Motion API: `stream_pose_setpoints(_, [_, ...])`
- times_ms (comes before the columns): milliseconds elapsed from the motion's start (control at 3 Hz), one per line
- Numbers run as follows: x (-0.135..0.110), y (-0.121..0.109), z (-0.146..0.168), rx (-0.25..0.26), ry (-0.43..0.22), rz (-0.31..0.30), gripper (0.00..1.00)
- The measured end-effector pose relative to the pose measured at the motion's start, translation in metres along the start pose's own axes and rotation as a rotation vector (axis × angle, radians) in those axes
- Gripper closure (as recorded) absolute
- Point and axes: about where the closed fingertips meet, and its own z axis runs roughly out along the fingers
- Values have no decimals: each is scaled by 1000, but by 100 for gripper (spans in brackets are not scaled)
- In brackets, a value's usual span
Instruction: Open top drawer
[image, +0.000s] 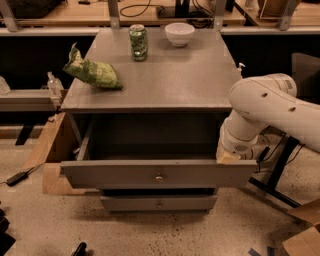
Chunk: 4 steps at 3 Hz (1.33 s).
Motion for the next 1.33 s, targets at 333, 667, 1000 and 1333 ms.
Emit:
stream_pose_setpoints(333, [0,0,0,-1,0,0,82])
stream_pose_setpoints(667, [0,0,-2,-2,0,0,58])
stream_pose_setpoints(1000, [0,1,-1,-3,1,-1,35])
stream_pose_setpoints(1333, [0,0,-4,-3,1,-1,4])
